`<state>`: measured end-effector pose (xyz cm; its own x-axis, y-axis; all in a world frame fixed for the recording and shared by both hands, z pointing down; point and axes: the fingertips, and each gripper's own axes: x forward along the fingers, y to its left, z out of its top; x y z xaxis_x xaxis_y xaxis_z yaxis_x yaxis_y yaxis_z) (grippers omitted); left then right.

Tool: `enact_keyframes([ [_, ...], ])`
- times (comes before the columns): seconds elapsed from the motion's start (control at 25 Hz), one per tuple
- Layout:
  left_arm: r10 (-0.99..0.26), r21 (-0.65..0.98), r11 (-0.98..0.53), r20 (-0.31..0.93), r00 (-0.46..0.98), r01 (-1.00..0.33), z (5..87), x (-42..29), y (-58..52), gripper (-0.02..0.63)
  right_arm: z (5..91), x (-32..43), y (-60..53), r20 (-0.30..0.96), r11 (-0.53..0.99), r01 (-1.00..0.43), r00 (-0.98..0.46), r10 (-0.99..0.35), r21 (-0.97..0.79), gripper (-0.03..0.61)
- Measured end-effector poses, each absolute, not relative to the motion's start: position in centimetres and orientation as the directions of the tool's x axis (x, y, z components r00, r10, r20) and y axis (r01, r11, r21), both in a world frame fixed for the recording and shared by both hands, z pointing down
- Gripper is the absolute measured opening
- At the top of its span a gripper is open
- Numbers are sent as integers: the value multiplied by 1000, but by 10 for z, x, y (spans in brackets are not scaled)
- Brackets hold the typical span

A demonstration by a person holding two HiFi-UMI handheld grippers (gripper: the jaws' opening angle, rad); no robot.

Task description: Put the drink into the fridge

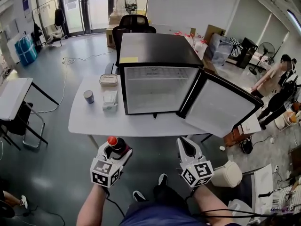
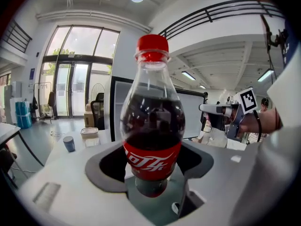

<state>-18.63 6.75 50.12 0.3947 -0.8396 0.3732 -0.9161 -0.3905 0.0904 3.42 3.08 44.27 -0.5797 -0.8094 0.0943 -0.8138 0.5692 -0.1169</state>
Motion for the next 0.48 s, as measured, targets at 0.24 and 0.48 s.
enact_keyframes([
  [0.24,-828,85,-391,403,390,-917,513,-174,30,313,465,43,-7,111,563,-813,-580,-807,-150,3],
  [0.48,-834,73,-355,425,351,-932,520,-162,-13,313,472,52,-53,106,590,-787,-612,-784,-181,3],
])
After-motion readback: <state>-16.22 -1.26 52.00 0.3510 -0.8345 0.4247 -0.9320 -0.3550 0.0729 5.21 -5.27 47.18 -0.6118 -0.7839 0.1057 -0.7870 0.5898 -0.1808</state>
